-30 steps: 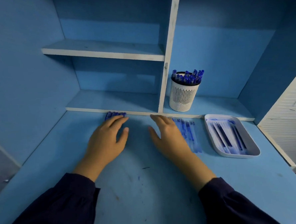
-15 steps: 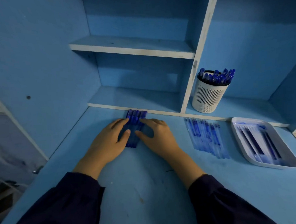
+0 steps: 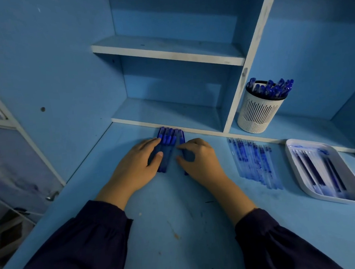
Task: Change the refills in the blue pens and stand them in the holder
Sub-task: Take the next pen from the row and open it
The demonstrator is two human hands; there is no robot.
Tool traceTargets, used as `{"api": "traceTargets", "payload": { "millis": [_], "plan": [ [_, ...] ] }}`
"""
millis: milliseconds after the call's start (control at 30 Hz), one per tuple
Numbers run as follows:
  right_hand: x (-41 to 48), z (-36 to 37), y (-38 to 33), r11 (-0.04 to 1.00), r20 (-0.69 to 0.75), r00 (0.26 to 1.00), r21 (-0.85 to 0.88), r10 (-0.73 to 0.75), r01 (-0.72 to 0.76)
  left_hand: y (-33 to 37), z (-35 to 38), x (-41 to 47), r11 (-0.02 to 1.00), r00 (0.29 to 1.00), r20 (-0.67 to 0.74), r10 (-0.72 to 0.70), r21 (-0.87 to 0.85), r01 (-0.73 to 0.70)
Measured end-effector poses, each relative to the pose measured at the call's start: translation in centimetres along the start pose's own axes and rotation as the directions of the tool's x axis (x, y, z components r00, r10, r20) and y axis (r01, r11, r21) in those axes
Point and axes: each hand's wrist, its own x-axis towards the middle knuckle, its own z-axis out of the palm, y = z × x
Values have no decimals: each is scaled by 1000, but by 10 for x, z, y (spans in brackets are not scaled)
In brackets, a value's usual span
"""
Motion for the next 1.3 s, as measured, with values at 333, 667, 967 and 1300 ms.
{"api": "traceTargets", "payload": {
  "millis": [333,667,967,1300],
  "plan": [
    [-9,-26,1,987,-5,989,62,147,-146,-2,0,0,1000,1000,16,1,-18,-1],
    [-41,-55,-1,562,120,894,739,432,-371,48,13,-11,885,967,-241,82,-429,-182],
    [-80,-68,-18,564,-9,944,804,329,-189,102,39,-27,562,995,-98,-20,-824,-70],
    [-96,-89,-17,670,-231,922,741,311,-41,115,36,-44,473,977,-212,15,-859,-194]
  ]
}}
